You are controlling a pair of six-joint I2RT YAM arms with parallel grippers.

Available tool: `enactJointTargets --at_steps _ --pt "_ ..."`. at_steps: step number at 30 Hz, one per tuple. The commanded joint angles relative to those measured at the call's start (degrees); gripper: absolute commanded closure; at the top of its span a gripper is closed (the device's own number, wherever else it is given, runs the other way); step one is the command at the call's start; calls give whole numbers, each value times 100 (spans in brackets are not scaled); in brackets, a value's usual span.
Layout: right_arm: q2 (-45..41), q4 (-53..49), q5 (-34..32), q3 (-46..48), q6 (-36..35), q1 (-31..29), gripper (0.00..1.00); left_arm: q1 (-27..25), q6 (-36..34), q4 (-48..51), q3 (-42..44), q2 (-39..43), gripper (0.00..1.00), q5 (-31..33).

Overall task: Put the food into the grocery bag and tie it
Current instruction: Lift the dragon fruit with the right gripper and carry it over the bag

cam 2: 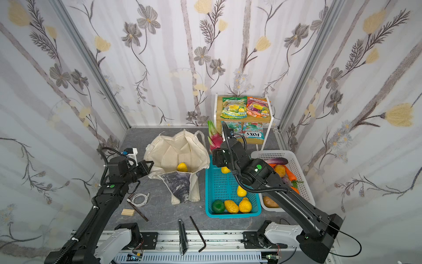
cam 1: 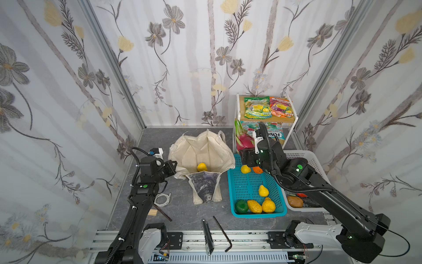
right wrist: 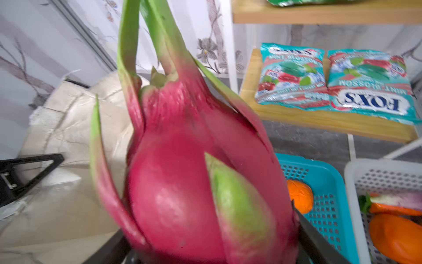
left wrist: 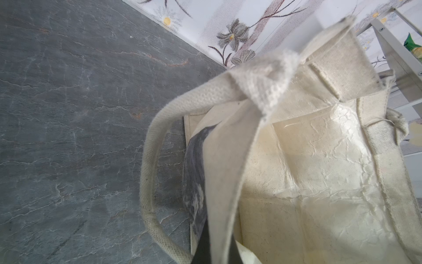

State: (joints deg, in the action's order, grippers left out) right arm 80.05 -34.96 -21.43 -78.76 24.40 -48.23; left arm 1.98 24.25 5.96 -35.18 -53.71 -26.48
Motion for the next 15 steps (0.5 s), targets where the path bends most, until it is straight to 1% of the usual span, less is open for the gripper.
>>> enactJointTargets --at_steps 1,4,9,11,15 --pt "552 373 11 -530 -388 -361 20 4 36 -174 -7 -29 100 -110" --pt "1300 533 214 -1067 -515 -586 20 2 44 -174 -11 -25 100 -128" --pt "2436 501 587 -1876 -569 -897 20 -11 58 -174 -15 -69 100 -184" --pt "2736 506 725 -1999 -504 -953 19 -4 71 -174 -31 -102 100 -207" --pt "3141 703 1051 -1865 -402 -961 19 -7 71 -183 -33 -113 100 -227"
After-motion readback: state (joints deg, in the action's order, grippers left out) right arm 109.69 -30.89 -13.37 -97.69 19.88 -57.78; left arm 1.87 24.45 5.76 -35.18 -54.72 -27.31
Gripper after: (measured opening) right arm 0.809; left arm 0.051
